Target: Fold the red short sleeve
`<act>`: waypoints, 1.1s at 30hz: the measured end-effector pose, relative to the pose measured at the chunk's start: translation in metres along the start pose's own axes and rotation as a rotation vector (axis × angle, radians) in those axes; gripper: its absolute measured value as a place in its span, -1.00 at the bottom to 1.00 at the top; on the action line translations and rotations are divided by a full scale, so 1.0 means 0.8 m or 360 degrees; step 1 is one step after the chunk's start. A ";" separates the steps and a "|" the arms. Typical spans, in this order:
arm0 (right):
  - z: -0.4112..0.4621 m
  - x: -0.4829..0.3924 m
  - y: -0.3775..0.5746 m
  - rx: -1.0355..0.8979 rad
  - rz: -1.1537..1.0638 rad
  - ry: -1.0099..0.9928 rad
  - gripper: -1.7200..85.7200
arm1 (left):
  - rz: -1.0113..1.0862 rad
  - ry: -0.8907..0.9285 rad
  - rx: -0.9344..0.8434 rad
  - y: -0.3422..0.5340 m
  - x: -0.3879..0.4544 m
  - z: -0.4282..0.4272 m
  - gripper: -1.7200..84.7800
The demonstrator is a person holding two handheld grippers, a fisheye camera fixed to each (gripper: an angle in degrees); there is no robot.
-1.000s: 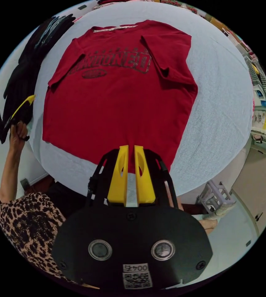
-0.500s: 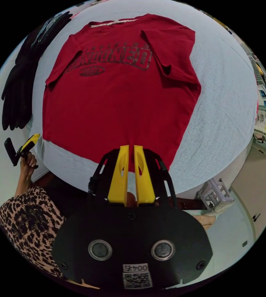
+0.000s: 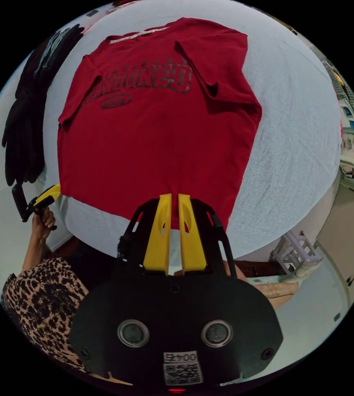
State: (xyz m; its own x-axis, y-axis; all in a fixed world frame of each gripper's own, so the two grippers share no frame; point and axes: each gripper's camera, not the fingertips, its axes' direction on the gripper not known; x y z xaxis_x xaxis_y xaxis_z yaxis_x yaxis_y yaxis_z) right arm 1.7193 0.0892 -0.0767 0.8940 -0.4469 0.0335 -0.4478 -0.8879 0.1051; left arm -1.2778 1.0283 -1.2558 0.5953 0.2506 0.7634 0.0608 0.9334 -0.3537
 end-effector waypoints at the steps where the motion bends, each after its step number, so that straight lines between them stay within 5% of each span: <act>1: 0.001 0.006 0.004 0.0005 0.0013 -0.0022 -0.88 | -0.0005 0.0000 -0.0003 -0.003 0.000 -0.001 -0.77; 10: 0.030 0.095 0.080 0.0152 0.0013 -0.0369 -0.87 | -0.0148 -0.0037 0.0017 -0.028 0.003 -0.011 -0.78; 18: 0.065 0.319 0.231 0.0586 0.0252 -0.1311 -0.74 | -0.0368 0.0191 0.0110 -0.035 -0.023 -0.021 -0.76; 24: 0.114 0.382 0.287 0.0560 0.0314 -0.1316 -0.67 | -0.0567 0.0500 0.0257 -0.024 -0.059 -0.024 -0.73; 33: 0.148 0.402 0.321 0.0519 0.0233 -0.1281 -0.71 | -0.0580 0.0430 0.0264 -0.045 -0.064 -0.044 -0.74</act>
State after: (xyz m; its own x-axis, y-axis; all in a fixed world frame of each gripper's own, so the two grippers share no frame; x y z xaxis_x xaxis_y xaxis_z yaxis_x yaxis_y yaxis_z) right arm 1.8894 -0.2956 -0.1564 0.5988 -0.3905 -0.6992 -0.6493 -0.7478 -0.1384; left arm -1.2818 0.9729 -1.3010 0.7471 -0.1554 0.6463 0.1885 0.9819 0.0182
